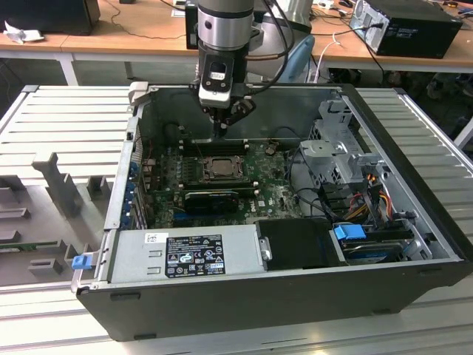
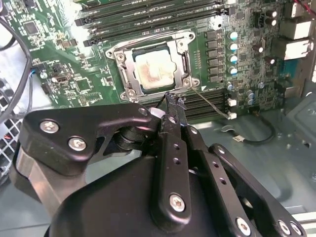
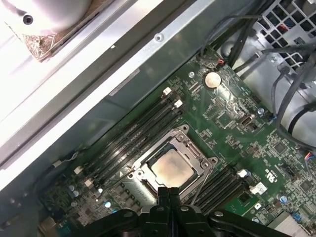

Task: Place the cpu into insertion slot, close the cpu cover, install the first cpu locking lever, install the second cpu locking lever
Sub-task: 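Install the first cpu locking lever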

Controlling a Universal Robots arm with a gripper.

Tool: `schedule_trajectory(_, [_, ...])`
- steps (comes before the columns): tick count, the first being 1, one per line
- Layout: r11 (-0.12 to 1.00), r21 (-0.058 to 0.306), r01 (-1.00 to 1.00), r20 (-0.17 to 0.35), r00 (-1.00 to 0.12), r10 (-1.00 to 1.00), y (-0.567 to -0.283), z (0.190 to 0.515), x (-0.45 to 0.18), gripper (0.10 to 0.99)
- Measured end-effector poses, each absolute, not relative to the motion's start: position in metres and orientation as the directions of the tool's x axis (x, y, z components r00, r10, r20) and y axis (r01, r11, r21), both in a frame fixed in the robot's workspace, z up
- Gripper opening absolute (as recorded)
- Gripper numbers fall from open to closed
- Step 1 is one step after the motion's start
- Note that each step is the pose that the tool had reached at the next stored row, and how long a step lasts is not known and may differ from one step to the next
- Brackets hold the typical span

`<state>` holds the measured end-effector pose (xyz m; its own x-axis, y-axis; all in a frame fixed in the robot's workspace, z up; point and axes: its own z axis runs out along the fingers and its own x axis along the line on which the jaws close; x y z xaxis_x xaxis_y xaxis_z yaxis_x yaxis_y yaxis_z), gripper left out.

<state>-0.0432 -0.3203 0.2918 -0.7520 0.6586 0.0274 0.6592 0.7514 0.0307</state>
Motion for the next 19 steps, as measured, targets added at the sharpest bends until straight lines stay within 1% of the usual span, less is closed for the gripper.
schedule_trajectory(8, [0.814,0.031,0.580,0.027,-0.815,0.579,-0.3203,0.2918,-0.0432,0.106])
schedule_trajectory(19, [0.866,0.031,0.499,0.027,-0.866,0.499,-0.3203,0.2918,-0.0432,0.106])
